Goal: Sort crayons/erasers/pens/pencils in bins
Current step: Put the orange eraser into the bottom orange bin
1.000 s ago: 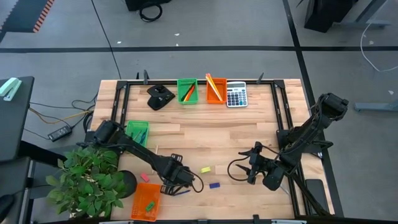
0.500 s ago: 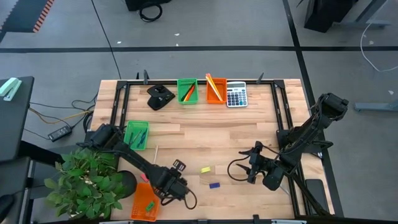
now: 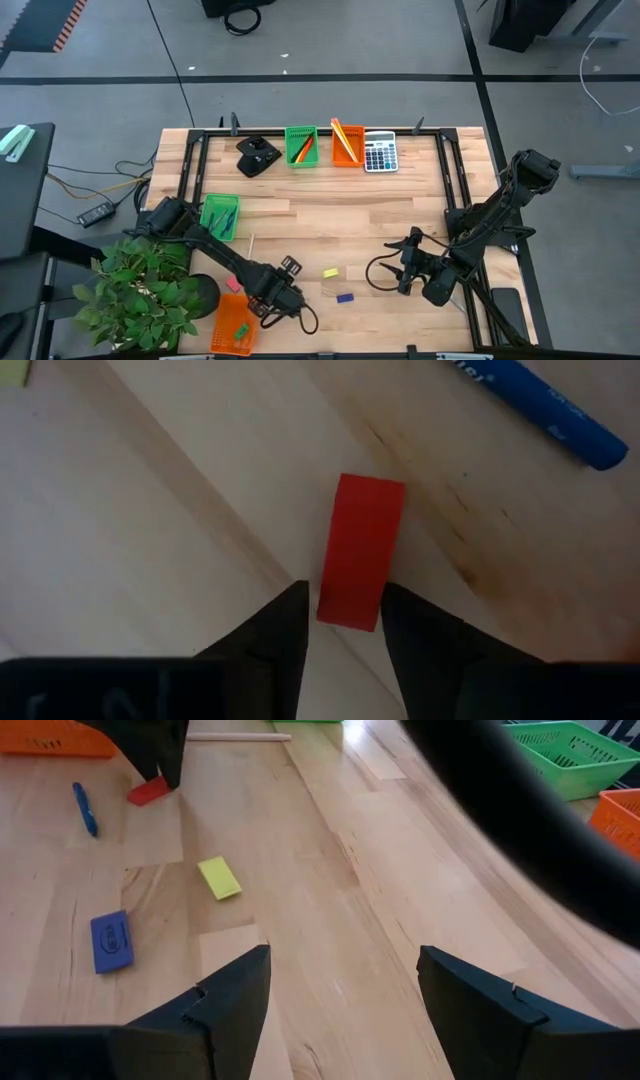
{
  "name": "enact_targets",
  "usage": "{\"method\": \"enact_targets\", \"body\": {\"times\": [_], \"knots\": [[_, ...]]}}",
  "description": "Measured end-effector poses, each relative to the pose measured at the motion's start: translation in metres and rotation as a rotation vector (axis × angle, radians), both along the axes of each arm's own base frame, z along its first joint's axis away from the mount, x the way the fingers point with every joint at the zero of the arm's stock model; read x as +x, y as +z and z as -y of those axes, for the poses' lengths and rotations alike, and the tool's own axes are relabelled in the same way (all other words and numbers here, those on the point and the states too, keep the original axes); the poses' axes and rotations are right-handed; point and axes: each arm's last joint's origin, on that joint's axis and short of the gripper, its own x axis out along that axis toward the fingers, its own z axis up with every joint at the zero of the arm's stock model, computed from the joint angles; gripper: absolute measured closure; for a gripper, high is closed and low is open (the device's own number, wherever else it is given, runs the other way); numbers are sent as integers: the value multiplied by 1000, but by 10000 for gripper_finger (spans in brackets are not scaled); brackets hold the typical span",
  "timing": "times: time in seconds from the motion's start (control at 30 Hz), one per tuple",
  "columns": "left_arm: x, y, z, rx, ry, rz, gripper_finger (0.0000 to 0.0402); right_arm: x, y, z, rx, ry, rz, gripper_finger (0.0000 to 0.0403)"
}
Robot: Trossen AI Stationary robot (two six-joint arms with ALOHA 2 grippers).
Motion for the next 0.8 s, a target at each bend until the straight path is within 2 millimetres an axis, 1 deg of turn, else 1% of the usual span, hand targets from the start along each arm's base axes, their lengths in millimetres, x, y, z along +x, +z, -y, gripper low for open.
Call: {"method": "enact_targets", "body": {"times": [0.17,0.3,0.43,0.7,0.8], "knots": [[6,9,2,36,-45,6,276,0,0,0,0,1,-1,144],[16,22,1,12,-8,62,302,0,0,0,-6,0,-6,144],[19,21,1,-51,-15,47,328,-1,-1,0,7,3,-11,144],[24,22,-10,-52,11,43,384,-1,-1,-1,35,21,-35,144],[24,22,-11,-57,13,40,392,-1,-1,-1,35,21,-35,144]]}}
